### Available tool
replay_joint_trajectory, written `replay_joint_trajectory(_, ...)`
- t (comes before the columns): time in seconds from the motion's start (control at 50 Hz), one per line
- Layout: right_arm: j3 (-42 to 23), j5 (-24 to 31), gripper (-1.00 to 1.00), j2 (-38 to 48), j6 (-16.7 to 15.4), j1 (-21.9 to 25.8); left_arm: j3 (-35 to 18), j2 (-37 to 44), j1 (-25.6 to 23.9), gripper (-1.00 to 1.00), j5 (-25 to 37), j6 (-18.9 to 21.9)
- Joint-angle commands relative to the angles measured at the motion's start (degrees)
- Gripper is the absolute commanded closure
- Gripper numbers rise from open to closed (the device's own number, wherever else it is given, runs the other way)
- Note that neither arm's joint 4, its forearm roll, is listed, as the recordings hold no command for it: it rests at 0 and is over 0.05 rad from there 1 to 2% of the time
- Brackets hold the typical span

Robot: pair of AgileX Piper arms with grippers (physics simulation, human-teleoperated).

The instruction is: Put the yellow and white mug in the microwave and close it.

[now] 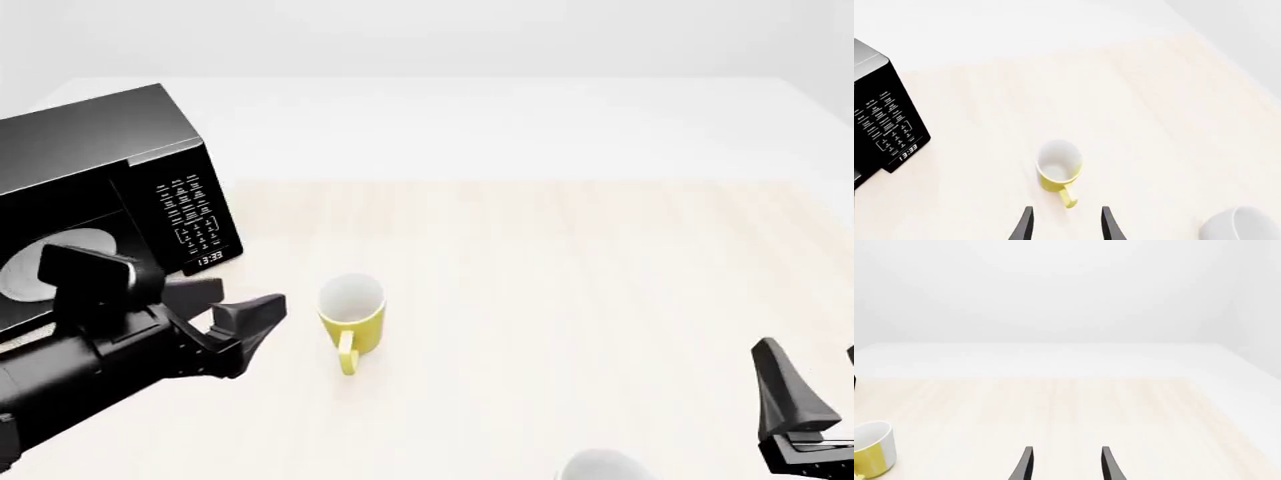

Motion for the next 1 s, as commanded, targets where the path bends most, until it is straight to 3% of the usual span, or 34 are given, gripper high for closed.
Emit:
replay_joint_trajectory(0.02,0.0,0.0,-1.0,0.01,0.0,-0.01,-0.31,8.12,-1.41,-1.0,-4.47,-2.24)
replay_joint_trajectory(0.54,0.0,0.0,-1.0,0.0,-0.01,0.01,-1.15,24.4,1.2,-1.0,-13.22,-6.25)
replay_joint_trajectory(1.0,0.0,0.0,-1.0,0.0,0.01,0.01,-2.31,34.57,-1.0,-1.0,-17.96,-11.76)
